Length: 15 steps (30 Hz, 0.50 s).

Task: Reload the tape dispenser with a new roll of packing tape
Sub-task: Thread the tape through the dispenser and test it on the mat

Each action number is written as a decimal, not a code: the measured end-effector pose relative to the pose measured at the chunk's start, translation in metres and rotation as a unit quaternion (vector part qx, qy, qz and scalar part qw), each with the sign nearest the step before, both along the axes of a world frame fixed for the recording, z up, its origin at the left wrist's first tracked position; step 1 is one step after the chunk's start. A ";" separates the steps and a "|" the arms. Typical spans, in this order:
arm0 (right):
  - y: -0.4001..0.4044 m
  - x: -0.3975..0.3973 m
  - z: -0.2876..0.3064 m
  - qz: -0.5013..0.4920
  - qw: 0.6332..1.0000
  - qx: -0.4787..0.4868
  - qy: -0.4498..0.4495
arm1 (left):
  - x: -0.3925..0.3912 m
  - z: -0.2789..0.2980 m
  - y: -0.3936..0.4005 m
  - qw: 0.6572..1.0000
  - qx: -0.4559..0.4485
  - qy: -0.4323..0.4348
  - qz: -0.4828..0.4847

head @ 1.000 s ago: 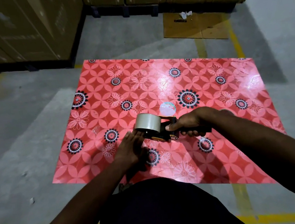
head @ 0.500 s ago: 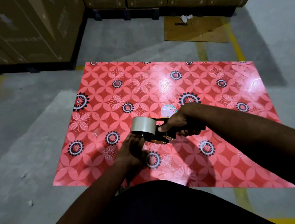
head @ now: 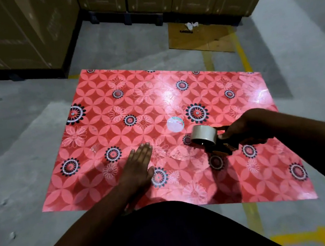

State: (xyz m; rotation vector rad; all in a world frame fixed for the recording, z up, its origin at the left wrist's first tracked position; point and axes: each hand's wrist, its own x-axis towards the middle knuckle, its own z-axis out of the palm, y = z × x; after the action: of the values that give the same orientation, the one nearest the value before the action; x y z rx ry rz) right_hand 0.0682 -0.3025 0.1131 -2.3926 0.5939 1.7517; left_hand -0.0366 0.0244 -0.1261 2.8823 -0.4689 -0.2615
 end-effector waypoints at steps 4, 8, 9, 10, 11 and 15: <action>-0.015 -0.006 -0.005 -0.049 0.999 0.020 -0.007 | 0.001 0.000 0.000 1.000 0.011 0.023 0.001; -0.025 -0.003 -0.019 -0.055 0.998 0.037 0.005 | 0.003 0.002 -0.003 0.999 0.040 0.035 -0.003; -0.028 -0.003 -0.024 -0.060 0.997 0.049 -0.003 | 0.004 0.004 -0.004 0.998 0.044 0.033 -0.005; -0.031 -0.002 -0.030 -0.066 0.996 0.065 -0.016 | 0.005 0.006 -0.004 0.998 0.047 0.031 -0.007; -0.035 -0.004 -0.036 -0.075 0.993 0.085 -0.034 | 0.006 0.008 -0.005 0.998 0.047 0.028 -0.010; -0.038 -0.026 -0.064 -0.144 0.953 0.233 -0.134 | 0.008 0.012 -0.007 0.999 0.032 0.027 -0.013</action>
State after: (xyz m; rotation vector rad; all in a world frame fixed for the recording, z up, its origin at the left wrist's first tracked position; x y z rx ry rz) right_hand 0.0418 -0.3403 0.0493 -2.0419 0.4087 1.2498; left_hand -0.0283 0.0172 -0.1145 2.9252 -0.4977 -0.3647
